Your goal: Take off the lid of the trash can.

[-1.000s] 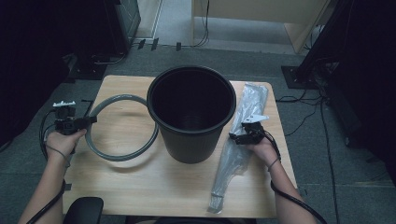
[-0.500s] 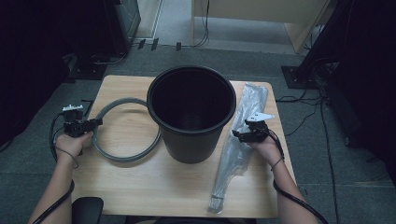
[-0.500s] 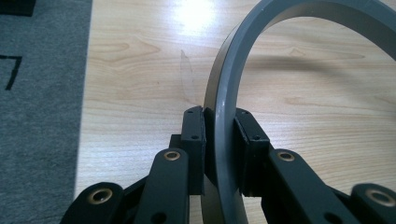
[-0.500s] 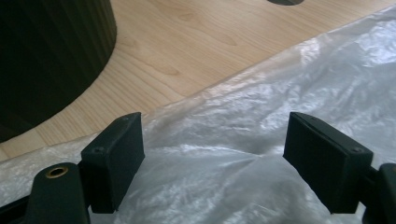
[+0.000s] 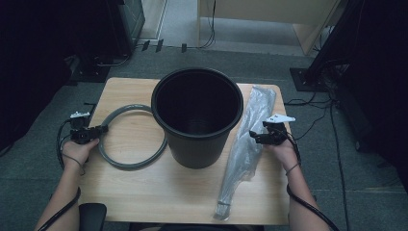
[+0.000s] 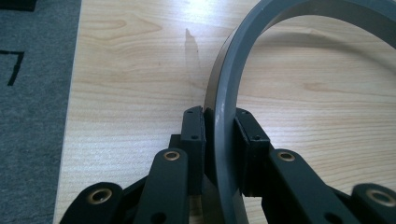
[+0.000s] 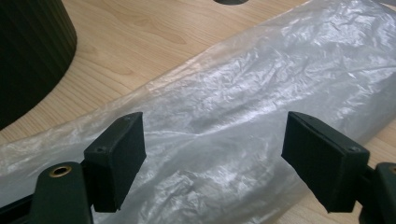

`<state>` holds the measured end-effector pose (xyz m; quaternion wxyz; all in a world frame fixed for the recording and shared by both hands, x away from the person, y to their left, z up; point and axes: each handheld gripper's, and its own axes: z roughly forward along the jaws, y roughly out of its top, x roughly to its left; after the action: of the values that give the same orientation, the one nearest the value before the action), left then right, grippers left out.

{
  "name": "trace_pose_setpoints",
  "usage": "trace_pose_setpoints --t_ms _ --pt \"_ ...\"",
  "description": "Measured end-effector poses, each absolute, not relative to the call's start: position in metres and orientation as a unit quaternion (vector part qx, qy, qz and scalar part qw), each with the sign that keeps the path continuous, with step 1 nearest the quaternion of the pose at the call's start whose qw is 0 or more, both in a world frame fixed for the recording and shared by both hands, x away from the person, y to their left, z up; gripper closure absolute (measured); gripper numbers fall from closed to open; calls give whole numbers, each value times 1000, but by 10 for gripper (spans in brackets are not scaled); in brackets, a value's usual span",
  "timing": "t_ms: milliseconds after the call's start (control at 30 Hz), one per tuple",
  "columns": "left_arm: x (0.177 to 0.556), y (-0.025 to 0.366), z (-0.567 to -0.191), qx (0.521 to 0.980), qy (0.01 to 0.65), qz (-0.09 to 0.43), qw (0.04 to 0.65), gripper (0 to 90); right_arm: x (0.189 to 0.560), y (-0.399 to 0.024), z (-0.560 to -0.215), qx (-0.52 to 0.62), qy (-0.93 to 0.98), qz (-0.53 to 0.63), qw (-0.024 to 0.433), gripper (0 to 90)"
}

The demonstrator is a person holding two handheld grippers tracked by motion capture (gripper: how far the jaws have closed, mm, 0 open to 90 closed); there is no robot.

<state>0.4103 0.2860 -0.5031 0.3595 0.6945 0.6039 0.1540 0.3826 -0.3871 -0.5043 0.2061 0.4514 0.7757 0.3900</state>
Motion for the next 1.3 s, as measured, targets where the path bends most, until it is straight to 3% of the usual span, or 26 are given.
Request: trace_pose_setpoints --t_ms 500,1033,1300 --pt "406 287 -508 686 602 159 375 721 381 -410 -508 489 754 380 217 210" --pt "403 285 -507 693 597 186 360 460 387 -410 -518 516 749 357 213 186" --pt "399 287 -502 689 598 186 364 414 389 -405 -521 510 754 358 208 150"
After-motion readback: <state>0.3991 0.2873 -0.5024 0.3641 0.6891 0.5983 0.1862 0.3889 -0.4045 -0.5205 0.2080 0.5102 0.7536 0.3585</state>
